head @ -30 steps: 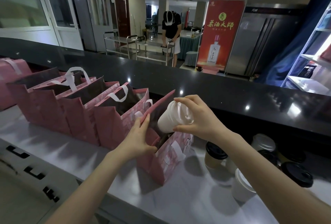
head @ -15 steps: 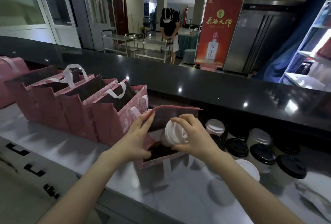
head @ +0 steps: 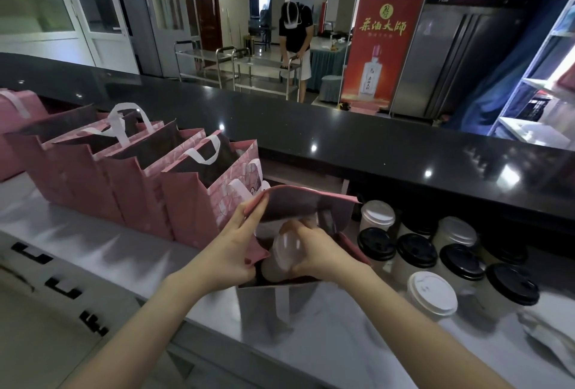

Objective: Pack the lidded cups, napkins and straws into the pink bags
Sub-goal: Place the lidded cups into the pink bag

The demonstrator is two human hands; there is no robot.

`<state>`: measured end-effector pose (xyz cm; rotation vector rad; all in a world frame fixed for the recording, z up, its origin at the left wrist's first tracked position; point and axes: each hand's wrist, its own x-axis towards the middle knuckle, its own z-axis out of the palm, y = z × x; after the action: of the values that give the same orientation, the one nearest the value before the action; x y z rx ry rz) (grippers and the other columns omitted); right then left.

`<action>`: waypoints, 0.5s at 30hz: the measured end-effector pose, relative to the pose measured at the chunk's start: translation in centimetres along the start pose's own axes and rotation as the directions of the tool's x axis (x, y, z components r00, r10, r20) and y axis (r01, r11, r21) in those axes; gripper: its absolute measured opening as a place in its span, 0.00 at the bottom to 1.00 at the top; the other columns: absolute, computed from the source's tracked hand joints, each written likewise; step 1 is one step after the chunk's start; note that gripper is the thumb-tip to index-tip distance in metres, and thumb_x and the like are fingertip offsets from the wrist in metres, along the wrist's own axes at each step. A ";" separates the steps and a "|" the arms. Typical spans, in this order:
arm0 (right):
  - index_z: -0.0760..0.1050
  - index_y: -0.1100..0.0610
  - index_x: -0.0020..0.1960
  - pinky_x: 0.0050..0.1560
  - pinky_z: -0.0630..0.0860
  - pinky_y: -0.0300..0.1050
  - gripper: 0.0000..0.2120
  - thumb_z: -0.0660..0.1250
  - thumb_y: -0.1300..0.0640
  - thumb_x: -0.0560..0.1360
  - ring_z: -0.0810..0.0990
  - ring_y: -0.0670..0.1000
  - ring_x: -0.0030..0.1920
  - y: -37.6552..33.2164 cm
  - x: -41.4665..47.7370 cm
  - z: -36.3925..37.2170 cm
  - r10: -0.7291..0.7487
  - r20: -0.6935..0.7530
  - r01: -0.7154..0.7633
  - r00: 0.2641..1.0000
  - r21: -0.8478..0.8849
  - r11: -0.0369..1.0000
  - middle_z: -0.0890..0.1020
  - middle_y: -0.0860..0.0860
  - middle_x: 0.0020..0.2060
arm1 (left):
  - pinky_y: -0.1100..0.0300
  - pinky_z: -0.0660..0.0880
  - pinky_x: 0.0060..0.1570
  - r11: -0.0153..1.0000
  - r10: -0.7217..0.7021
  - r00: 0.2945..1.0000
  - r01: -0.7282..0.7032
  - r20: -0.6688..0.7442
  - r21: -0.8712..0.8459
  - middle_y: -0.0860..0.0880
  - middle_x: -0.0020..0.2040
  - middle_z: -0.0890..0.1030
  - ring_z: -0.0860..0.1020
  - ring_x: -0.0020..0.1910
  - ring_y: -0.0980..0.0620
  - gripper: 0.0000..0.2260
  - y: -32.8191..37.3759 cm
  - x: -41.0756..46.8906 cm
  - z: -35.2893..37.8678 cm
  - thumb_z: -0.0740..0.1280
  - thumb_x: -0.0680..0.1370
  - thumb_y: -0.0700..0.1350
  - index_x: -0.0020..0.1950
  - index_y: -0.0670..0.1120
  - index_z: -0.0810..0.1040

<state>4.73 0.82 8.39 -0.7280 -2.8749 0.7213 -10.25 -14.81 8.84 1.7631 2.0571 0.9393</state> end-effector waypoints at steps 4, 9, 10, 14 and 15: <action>0.61 0.44 0.68 0.62 0.73 0.53 0.39 0.76 0.57 0.63 0.67 0.57 0.66 -0.4 1.0 1.0 0.004 -0.066 -0.009 0.998 -0.078 0.997 0.63 0.48 0.68 | 0.75 0.69 0.32 1.000 0.007 1.000 -0.007 -0.008 0.021 0.69 0.71 0.46 0.74 0.40 0.64 0.55 -0.2 0.3 -0.5 0.71 0.63 0.35 0.76 0.67 0.41; 0.60 0.47 0.71 0.60 0.74 0.56 0.39 0.75 0.59 0.65 0.61 0.59 0.69 -0.6 2.0 1.5 -0.065 -0.098 0.041 0.993 -0.227 0.973 0.61 0.51 0.70 | 0.62 0.79 0.49 0.985 0.092 0.995 -0.085 -0.043 0.149 0.64 0.74 0.47 0.64 0.68 0.57 0.54 -0.5 0.7 -1.5 0.75 0.62 0.45 0.77 0.65 0.43; 0.60 0.47 0.71 0.59 0.74 0.56 0.39 0.74 0.59 0.66 0.61 0.59 0.69 -0.7 2.3 1.5 -0.077 -0.087 0.053 0.993 -0.255 0.966 0.61 0.51 0.70 | 0.57 0.77 0.57 0.984 0.097 0.994 -0.090 -0.043 0.154 0.63 0.74 0.46 0.58 0.73 0.55 0.54 -0.6 0.7 -1.7 0.75 0.61 0.46 0.77 0.65 0.44; 0.60 0.49 0.72 0.56 0.74 0.54 0.37 0.72 0.58 0.67 0.63 0.59 0.66 -1.2 4.1 1.7 -0.109 -0.065 0.085 0.992 -0.302 0.950 0.62 0.52 0.69 | 0.53 0.74 0.62 0.989 0.051 0.998 -0.046 -0.035 0.143 0.63 0.74 0.42 0.48 0.76 0.55 0.55 -1.1 1.1 -2.3 0.75 0.60 0.48 0.76 0.68 0.42; 0.61 0.49 0.72 0.56 0.74 0.54 0.36 0.72 0.57 0.68 0.63 0.58 0.66 -1.3 4.4 1.8 -0.118 -0.055 0.095 0.992 -0.310 0.946 0.63 0.52 0.69 | 0.53 0.74 0.62 0.990 0.040 0.999 -0.036 -0.028 0.137 0.63 0.74 0.41 0.48 0.76 0.55 0.55 -1.3 1.2 -2.5 0.75 0.60 0.48 0.75 0.69 0.42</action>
<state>-0.08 1.13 7.22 -0.6067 -2.9633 0.2289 -12.99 -14.42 10.18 1.8731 2.1607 0.8593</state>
